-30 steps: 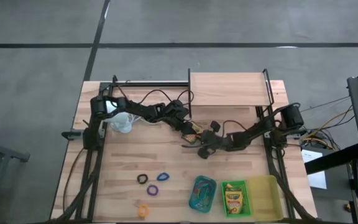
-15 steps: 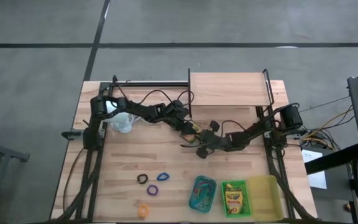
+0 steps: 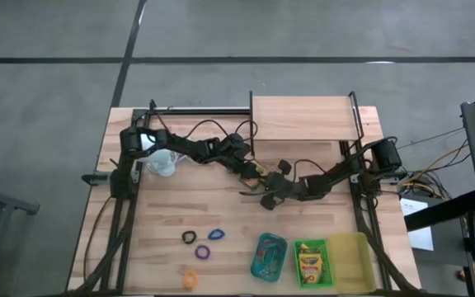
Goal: Pick & Place Office Desk Supplies
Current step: Put the crayon box into the green bin
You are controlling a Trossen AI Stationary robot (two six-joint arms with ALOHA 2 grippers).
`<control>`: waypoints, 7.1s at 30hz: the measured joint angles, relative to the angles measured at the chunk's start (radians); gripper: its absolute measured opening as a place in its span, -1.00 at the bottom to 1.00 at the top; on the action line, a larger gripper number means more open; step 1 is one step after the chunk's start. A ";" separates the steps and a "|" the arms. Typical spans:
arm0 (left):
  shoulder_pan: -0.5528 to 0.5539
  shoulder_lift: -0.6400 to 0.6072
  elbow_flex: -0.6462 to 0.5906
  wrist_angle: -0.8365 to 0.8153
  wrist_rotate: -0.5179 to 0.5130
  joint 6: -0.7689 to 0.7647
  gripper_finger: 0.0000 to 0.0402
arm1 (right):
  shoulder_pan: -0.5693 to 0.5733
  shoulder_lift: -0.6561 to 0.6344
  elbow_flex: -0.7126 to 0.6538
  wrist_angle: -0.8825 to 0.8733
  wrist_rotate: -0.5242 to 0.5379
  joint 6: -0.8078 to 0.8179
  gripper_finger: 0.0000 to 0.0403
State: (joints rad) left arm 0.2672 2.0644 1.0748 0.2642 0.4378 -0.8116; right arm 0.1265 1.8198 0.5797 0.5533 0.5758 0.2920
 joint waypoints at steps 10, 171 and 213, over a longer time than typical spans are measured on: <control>0.000 0.000 0.000 0.000 -0.003 0.002 0.83 | 0.000 -0.001 0.000 0.001 0.000 0.000 -0.66; -0.384 -0.437 -0.001 -0.034 -0.116 1.401 -0.41 | 0.213 -0.908 -0.257 -0.579 0.212 -0.188 -0.66; -0.623 -0.124 0.258 0.058 -0.527 0.834 -0.41 | 0.214 -0.908 -0.256 -0.573 0.210 -0.188 -0.66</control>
State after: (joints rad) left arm -0.3555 1.9405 1.3331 0.3226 -0.0895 0.0224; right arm 0.3401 0.9123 0.3237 -0.0193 0.7856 0.1040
